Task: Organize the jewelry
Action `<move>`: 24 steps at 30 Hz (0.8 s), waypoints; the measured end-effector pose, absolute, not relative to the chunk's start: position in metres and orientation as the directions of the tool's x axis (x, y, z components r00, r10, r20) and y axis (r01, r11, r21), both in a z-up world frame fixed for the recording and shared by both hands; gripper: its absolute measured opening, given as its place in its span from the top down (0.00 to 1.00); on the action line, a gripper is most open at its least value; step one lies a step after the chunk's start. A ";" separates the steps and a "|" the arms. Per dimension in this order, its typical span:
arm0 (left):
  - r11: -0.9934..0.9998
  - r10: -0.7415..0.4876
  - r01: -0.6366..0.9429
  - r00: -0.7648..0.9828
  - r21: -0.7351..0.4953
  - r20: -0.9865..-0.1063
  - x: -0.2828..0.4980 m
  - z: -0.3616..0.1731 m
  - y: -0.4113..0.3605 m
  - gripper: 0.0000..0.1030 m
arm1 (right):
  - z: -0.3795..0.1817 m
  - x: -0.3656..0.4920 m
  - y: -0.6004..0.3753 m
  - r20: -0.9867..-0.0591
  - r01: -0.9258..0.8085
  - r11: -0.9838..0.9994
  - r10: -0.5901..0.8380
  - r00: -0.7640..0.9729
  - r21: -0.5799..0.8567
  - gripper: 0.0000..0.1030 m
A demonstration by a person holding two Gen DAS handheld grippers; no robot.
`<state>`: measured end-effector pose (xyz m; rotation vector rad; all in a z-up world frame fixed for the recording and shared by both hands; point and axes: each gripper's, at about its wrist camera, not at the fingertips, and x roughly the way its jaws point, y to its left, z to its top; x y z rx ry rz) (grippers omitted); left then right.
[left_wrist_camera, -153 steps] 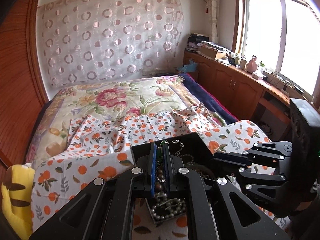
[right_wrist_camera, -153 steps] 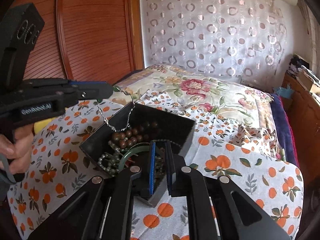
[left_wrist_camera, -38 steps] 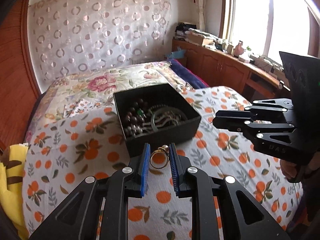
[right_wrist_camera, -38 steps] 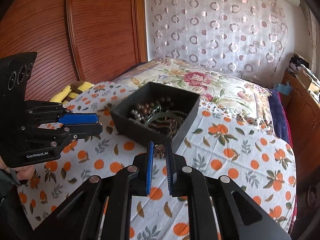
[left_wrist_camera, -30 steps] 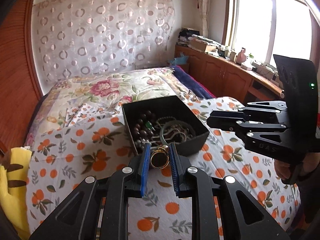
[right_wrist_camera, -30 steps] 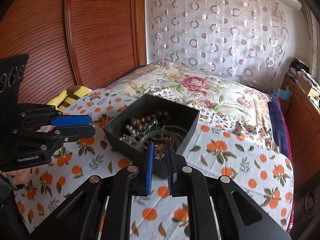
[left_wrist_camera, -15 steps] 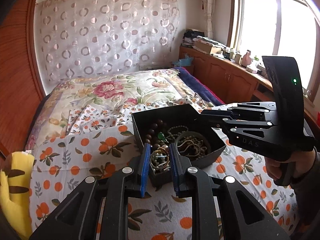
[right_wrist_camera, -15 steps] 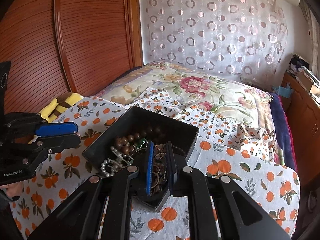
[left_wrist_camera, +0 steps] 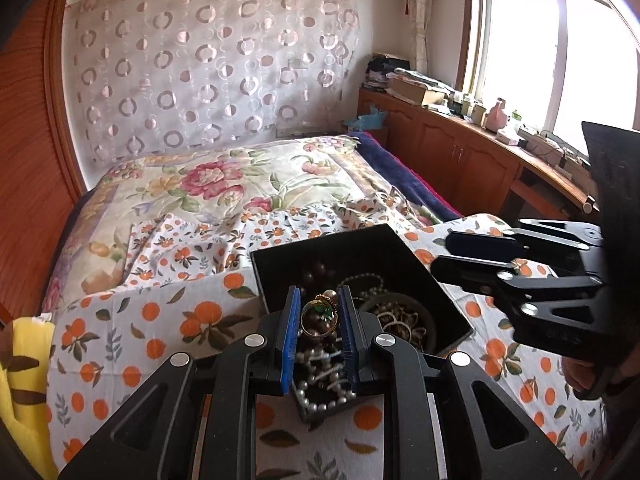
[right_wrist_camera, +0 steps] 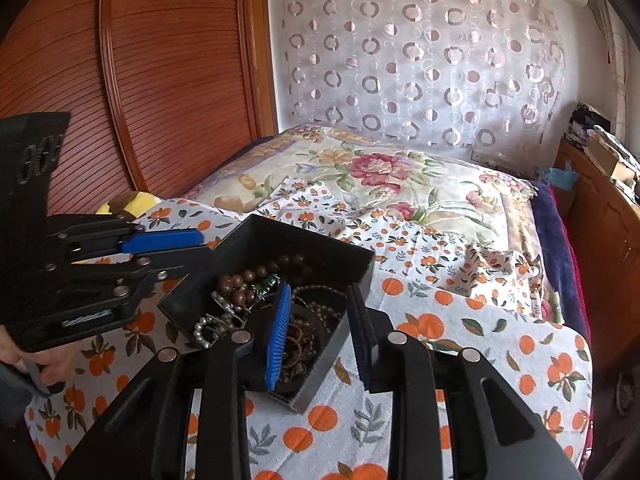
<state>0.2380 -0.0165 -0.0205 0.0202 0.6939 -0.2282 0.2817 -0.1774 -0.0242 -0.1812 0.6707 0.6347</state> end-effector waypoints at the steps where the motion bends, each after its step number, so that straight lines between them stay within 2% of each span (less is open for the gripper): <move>1: 0.974 -0.203 0.217 0.744 -0.057 -0.636 0.239 -0.020 -0.018 0.82 | -0.023 0.280 -0.180 -0.628 -0.597 0.801 0.486 0.608 0.042 0.69; 8: 0.975 -0.194 0.220 0.750 -0.039 -0.632 0.242 -0.016 -0.025 0.81 | -0.023 0.267 -0.195 -0.623 -0.569 0.821 0.467 0.628 0.042 0.69; 10: 0.976 -0.187 0.213 0.754 -0.035 -0.630 0.239 -0.014 -0.026 0.70 | -0.022 0.262 -0.200 -0.619 -0.563 0.825 0.465 0.633 0.044 0.69; 14: 0.979 -0.167 0.201 0.761 -0.016 -0.627 0.231 -0.010 -0.028 0.62 | -0.020 0.250 -0.206 -0.611 -0.554 0.831 0.462 0.644 0.044 0.69; 17: 0.982 -0.157 0.191 0.767 -0.013 -0.622 0.219 -0.007 -0.027 0.50 | -0.019 0.235 -0.210 -0.599 -0.550 0.834 0.465 0.652 0.049 0.69; 19: 0.984 -0.140 0.176 0.776 -0.003 -0.615 0.208 -0.004 -0.027 0.36 | -0.019 0.225 -0.212 -0.593 -0.545 0.837 0.466 0.657 0.054 0.69; 21: 0.987 -0.126 0.161 0.781 0.001 -0.612 0.194 -0.001 -0.025 0.28 | -0.017 0.216 -0.214 -0.584 -0.537 0.842 0.466 0.665 0.060 0.54; 24: 0.991 -0.103 0.134 0.790 0.007 -0.604 0.177 0.003 -0.024 0.15 | -0.016 0.198 -0.217 -0.569 -0.524 0.849 0.464 0.679 0.067 0.40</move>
